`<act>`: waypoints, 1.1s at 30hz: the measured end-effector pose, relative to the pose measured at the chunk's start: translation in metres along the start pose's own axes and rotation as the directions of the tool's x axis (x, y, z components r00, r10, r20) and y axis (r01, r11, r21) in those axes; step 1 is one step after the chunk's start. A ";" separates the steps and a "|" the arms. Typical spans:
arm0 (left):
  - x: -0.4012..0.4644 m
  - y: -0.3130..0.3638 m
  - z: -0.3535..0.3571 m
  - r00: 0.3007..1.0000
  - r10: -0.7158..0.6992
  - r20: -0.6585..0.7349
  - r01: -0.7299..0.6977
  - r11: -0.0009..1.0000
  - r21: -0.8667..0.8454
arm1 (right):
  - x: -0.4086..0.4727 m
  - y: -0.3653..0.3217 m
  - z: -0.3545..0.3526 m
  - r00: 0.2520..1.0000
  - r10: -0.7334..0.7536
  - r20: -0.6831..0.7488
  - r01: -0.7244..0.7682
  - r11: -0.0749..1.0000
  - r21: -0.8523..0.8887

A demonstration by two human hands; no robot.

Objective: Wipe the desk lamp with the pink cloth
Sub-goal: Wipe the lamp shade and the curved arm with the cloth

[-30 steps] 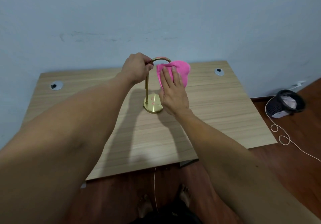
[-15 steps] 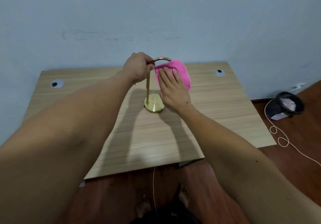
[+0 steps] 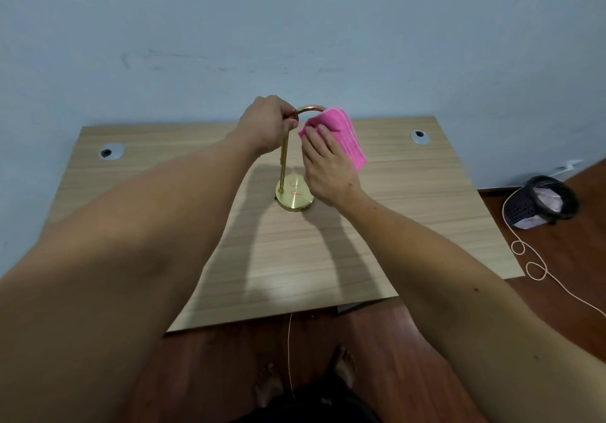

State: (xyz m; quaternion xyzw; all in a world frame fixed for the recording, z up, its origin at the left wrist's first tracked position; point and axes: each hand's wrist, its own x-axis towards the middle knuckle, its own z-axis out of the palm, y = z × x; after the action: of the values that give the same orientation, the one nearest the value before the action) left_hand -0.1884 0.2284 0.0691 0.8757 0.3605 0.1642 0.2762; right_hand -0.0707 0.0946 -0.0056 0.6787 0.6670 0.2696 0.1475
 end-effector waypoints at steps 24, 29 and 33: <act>0.000 -0.001 0.002 1.000 0.016 -0.006 -0.016 1.000 -0.021 | 0.002 0.007 0.005 0.978 -0.208 0.003 0.206 0.969 -0.138; 0.001 -0.002 0.003 1.000 0.006 -0.011 -0.006 1.000 -0.027 | -0.010 0.028 0.007 0.954 -0.293 -0.058 0.290 0.955 -0.060; 0.002 -0.002 0.001 1.000 0.012 -0.005 -0.012 1.000 -0.011 | 0.009 0.032 -0.010 0.989 -0.100 -0.109 0.117 0.980 0.162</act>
State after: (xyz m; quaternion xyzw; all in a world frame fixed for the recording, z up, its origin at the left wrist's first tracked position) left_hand -0.1875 0.2301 0.0673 0.8758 0.3551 0.1702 0.2791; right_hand -0.0503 0.1000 0.0219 0.6368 0.7300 0.2378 0.0706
